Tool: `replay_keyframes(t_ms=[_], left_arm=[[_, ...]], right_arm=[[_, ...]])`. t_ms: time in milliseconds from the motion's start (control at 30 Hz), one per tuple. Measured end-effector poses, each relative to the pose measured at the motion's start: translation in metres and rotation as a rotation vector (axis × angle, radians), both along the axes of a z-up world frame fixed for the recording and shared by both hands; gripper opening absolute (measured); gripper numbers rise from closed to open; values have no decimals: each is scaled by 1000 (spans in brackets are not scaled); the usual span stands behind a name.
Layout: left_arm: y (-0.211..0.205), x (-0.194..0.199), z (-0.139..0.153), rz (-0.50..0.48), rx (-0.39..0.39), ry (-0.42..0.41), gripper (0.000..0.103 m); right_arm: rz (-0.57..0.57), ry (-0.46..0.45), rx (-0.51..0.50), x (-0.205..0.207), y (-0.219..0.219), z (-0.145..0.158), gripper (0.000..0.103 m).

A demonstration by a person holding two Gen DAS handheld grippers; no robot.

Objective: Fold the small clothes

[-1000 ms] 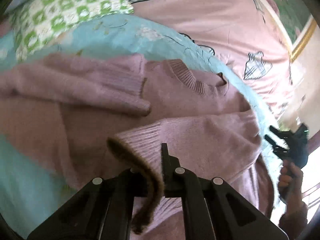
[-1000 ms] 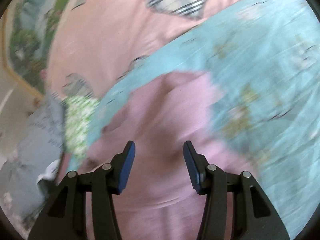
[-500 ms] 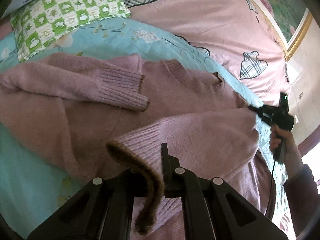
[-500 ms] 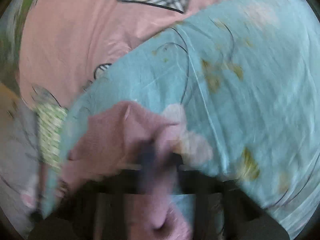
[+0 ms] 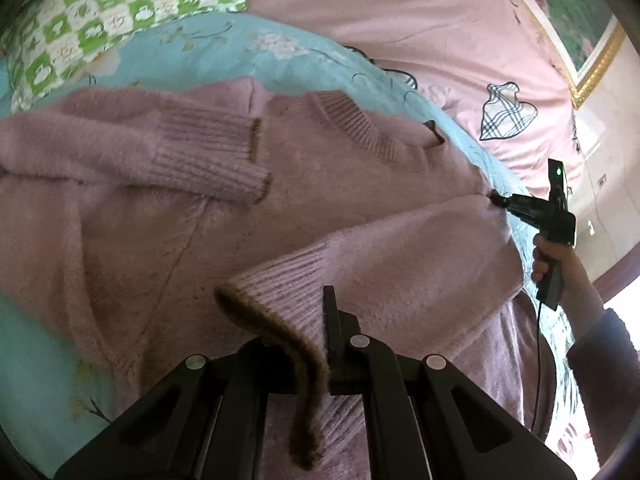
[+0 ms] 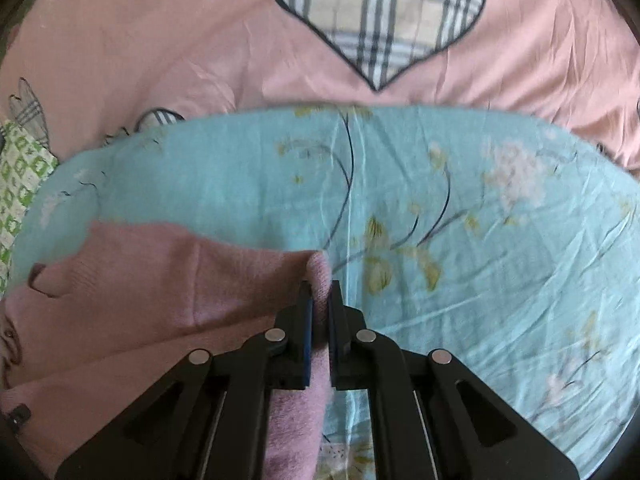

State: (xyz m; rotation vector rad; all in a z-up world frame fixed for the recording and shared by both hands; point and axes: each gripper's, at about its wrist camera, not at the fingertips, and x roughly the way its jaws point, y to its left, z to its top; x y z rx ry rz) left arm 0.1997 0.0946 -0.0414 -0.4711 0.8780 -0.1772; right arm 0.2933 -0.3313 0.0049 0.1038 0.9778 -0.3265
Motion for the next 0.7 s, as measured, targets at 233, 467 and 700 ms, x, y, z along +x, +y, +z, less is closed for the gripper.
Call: replay_keyframes(t_ms=[233, 467, 700], left_arm=[[13, -11, 0, 6, -4, 32, 27], [28, -40, 15, 43, 47, 11, 34], [34, -36, 42, 95, 346, -12, 66]], right_arm=[[-51, -58, 102, -25, -6, 18, 30], [51, -100, 275, -88, 37, 29, 35], [148, -50, 438, -132, 96, 6, 35]])
